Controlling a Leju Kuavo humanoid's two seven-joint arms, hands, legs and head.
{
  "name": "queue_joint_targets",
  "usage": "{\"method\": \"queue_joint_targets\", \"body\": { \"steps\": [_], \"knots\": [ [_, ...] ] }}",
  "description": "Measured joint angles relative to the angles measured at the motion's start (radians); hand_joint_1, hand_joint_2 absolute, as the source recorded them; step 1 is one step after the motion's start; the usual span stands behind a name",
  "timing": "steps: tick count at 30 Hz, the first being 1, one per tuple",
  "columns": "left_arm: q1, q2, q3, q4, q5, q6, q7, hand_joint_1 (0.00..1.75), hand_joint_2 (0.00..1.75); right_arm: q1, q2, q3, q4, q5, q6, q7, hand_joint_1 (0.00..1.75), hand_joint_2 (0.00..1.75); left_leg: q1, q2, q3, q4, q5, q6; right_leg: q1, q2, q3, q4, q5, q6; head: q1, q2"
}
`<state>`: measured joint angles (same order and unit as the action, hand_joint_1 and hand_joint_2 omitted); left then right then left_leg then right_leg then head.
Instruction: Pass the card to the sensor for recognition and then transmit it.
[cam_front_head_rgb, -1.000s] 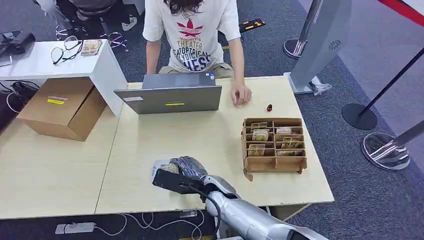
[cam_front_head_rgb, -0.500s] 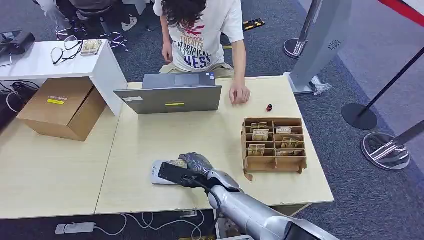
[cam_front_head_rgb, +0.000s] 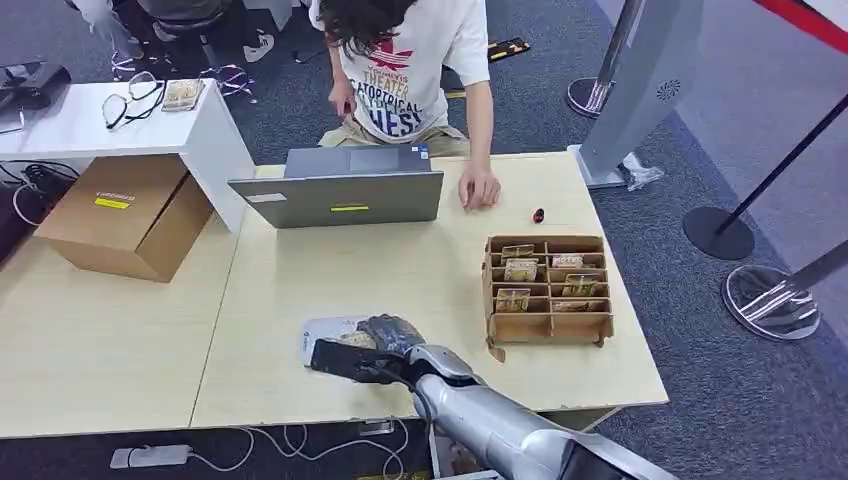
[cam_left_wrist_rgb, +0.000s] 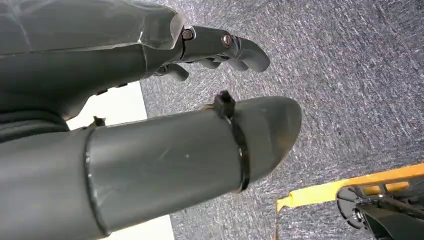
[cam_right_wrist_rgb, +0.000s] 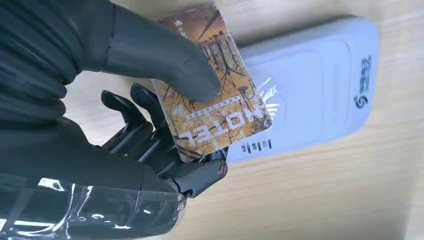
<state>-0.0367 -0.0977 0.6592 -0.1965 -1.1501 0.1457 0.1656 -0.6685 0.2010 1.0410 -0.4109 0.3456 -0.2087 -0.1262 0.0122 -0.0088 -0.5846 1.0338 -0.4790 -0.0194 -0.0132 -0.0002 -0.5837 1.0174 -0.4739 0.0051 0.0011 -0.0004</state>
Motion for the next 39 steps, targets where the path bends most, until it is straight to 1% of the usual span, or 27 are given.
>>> {"method": "queue_joint_targets", "body": {
  "steps": [6, 14, 19, 23, 29, 32, 34, 35, 36, 37, 39],
  "knots": [
    [0.000, 0.000, 0.000, 0.000, 0.000, -0.001, 0.004, 0.00, 0.00, -0.011, 0.000, 0.020, 0.011, 0.011, 0.023, 0.015, 1.75, 1.75, 0.000, 0.000, 0.000, 0.000, 0.001, 0.000, 0.000, 0.000, 0.000, 0.000, 0.001, 0.000, 0.000, 0.000],
    [0.000, 0.000, 0.003, 0.000, 0.002, -0.001, 0.010, 0.00, 0.00, -0.019, 0.000, 0.025, 0.018, 0.006, 0.027, 0.018, 1.75, 1.75, 0.000, 0.000, 0.000, 0.000, 0.002, 0.000, 0.000, 0.000, 0.000, 0.000, 0.002, 0.000, 0.000, 0.000],
    [0.000, 0.000, 0.016, 0.000, 0.007, -0.001, 0.010, 0.00, 0.00, -0.022, -0.001, 0.025, 0.018, -0.024, 0.026, -0.007, 1.75, 1.75, 0.000, 0.000, 0.000, 0.000, 0.002, 0.000, 0.000, 0.000, 0.000, 0.000, 0.003, 0.001, 0.000, 0.000],
    [0.000, 0.000, 0.019, 0.001, 0.008, -0.002, 0.005, 0.00, 0.00, -0.022, -0.011, 0.015, 0.005, -0.064, 0.020, -0.050, 1.75, 1.75, 0.000, 0.000, 0.000, 0.000, 0.002, 0.000, 0.000, 0.000, 0.000, 0.000, 0.003, 0.001, 0.000, 0.000],
    [0.000, 0.000, 0.019, 0.001, 0.008, -0.002, 0.005, 0.00, 0.00, -0.022, -0.011, 0.015, 0.005, -0.065, 0.020, -0.050, 1.75, 1.75, 0.000, 0.000, 0.000, 0.000, 0.002, 0.000, 0.000, 0.000, 0.000, 0.000, 0.003, 0.001, 0.000, 0.000],
    [0.000, 0.000, 0.021, 0.002, 0.008, -0.002, 0.005, 0.00, 0.00, -0.022, -0.018, 0.010, -0.005, -0.076, 0.015, -0.063, 1.75, 1.75, 0.000, 0.000, 0.000, 0.000, 0.002, 0.000, 0.000, 0.000, 0.000, 0.000, 0.003, 0.001, 0.000, 0.000],
    [0.001, 0.001, 0.026, 0.002, 0.008, -0.002, 0.003, 0.00, 0.00, -0.019, -0.042, -0.012, -0.041, -0.105, 0.003, -0.092, 1.75, 1.75, 0.000, 0.000, 0.000, 0.000, 0.002, 0.000, 0.000, 0.000, 0.000, 0.000, 0.003, 0.001, 0.000, 0.000],
    [0.001, 0.001, 0.028, 0.003, 0.010, -0.002, 0.003, 0.00, 0.00, -0.016, -0.068, -0.031, -0.083, -0.131, -0.011, -0.113, 1.75, 1.75, 0.000, 0.000, 0.000, 0.000, 0.002, 0.000, 0.000, 0.000, 0.000, 0.000, 0.003, 0.001, 0.000, 0.000],
    [0.002, 0.001, 0.031, 0.004, 0.011, -0.002, 0.001, 0.00, 0.00, -0.005, -0.108, -0.058, -0.154, -0.167, -0.031, -0.135, 1.75, 1.75, 0.000, 0.000, 0.000, 0.000, 0.002, 0.000, 0.000, 0.000, 0.000, 0.000, 0.003, 0.001, 0.000, 0.000],
    [0.002, 0.001, 0.032, 0.004, 0.011, -0.001, -0.001, 0.00, 0.00, 0.002, -0.135, -0.075, -0.210, -0.188, -0.043, -0.143, 1.75, 1.75, 0.000, 0.000, 0.000, 0.000, 0.002, 0.000, 0.000, 0.000, 0.000, 0.000, 0.003, 0.001, 0.000, 0.000],
    [0.003, 0.001, 0.033, 0.004, 0.010, 0.000, -0.005, 0.00, 0.00, 0.014, -0.161, -0.094, -0.269, -0.212, -0.066, -0.155, 1.75, 1.75, 0.000, 0.000, 0.000, 0.000, 0.002, 0.000, 0.000, 0.000, 0.000, 0.000, 0.003, 0.001, 0.000, 0.000]
  ]
}}
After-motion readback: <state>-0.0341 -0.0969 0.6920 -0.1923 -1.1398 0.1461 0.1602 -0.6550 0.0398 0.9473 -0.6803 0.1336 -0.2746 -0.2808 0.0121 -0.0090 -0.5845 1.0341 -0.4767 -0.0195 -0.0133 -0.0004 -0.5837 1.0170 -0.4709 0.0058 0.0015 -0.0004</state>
